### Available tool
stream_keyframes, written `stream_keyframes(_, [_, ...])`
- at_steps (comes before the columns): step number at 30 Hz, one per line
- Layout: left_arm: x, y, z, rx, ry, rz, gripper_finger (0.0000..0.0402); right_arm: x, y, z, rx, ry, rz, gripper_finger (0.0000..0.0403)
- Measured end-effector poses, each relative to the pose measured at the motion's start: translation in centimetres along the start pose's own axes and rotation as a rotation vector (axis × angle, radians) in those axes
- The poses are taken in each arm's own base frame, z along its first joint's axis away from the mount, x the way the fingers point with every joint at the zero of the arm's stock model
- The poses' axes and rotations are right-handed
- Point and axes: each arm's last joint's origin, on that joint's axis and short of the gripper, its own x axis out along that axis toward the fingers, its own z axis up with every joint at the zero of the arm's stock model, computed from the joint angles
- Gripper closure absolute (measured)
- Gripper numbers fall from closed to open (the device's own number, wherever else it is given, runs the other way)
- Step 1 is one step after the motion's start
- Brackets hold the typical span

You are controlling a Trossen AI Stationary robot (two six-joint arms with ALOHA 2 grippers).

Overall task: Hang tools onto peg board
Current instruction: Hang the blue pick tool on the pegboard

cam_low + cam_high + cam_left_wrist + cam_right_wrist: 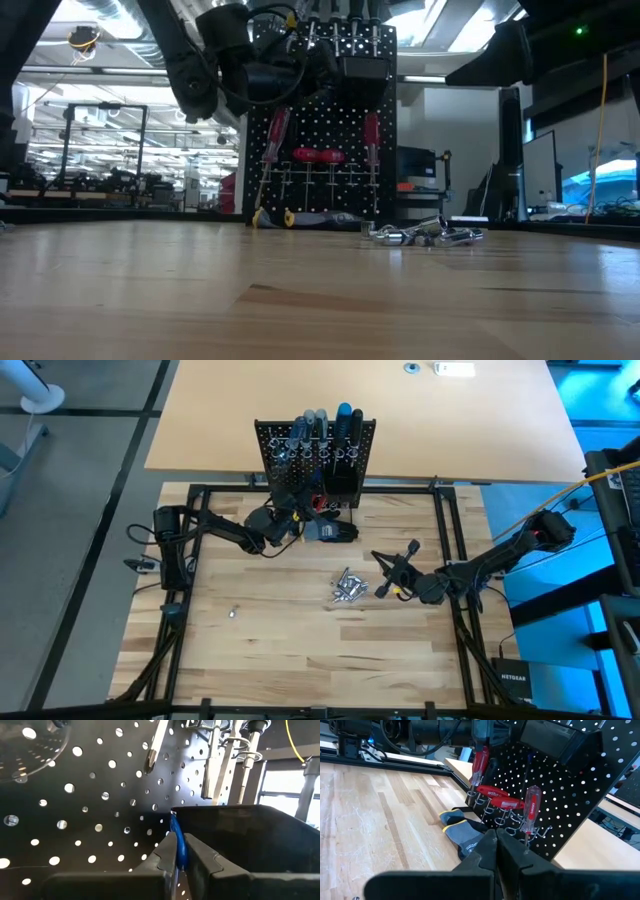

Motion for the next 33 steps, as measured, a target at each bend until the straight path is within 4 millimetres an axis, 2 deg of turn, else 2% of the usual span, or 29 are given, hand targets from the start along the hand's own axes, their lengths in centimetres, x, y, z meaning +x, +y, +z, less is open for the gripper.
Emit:
stream_keyframes(15, [-0.47, -0.62, -0.06, -0.063, 0.005, -0.023, 0.0385, 0.00, 0.00, -0.02, -0.003, 0.001, 0.000, 0.0395])
stream_keyframes(33, [-0.43, -0.57, -0.01, -0.006, 0.005, -0.021, 0.0385, 0.32, -0.21, -0.07, 0.001, 0.007, -0.016, 0.0395])
